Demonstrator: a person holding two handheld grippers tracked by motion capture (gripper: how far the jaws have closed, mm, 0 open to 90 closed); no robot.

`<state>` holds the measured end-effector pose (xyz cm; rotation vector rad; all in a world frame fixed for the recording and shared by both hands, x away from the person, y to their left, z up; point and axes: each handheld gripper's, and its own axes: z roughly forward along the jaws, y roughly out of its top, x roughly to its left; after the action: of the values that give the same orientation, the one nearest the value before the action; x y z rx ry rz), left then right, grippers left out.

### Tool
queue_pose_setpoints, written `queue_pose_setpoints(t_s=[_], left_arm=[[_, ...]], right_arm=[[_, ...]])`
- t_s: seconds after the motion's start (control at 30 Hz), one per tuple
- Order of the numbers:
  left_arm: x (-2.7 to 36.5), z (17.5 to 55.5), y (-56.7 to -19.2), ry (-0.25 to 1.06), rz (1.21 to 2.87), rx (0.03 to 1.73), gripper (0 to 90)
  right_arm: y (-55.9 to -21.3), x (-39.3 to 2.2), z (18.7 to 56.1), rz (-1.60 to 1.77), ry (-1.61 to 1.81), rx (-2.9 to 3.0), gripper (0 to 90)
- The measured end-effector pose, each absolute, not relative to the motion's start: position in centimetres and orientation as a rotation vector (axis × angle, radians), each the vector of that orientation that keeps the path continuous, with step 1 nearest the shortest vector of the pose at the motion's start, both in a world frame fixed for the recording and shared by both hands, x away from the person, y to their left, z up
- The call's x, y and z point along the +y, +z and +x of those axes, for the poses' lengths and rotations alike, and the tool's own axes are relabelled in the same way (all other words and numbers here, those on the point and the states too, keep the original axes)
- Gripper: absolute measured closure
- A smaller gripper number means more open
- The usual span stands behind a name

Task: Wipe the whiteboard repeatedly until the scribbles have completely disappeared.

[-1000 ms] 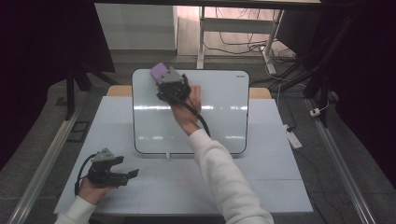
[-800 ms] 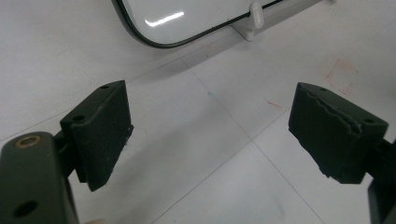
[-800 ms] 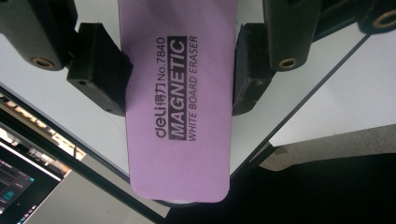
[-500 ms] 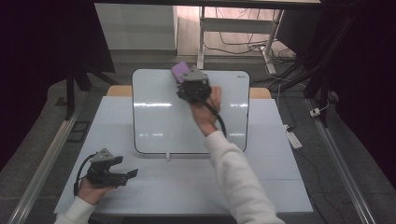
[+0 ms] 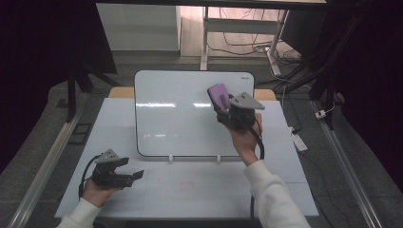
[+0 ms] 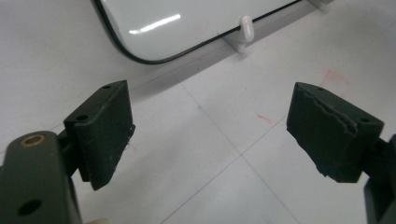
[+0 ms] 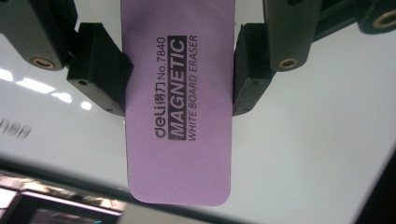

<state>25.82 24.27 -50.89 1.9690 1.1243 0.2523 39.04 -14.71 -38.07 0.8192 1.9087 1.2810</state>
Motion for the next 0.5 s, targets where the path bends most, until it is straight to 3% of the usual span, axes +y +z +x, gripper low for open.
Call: queue_pose_setpoints(t_s=[0.5], left_arm=[[20.9, 26.7, -49.0, 0.219, 1.956, 1.037, 18.3]], right_arm=[[-44.4, -17.6, 32.2, 0.779, 1.335, 2.107, 40.3]])
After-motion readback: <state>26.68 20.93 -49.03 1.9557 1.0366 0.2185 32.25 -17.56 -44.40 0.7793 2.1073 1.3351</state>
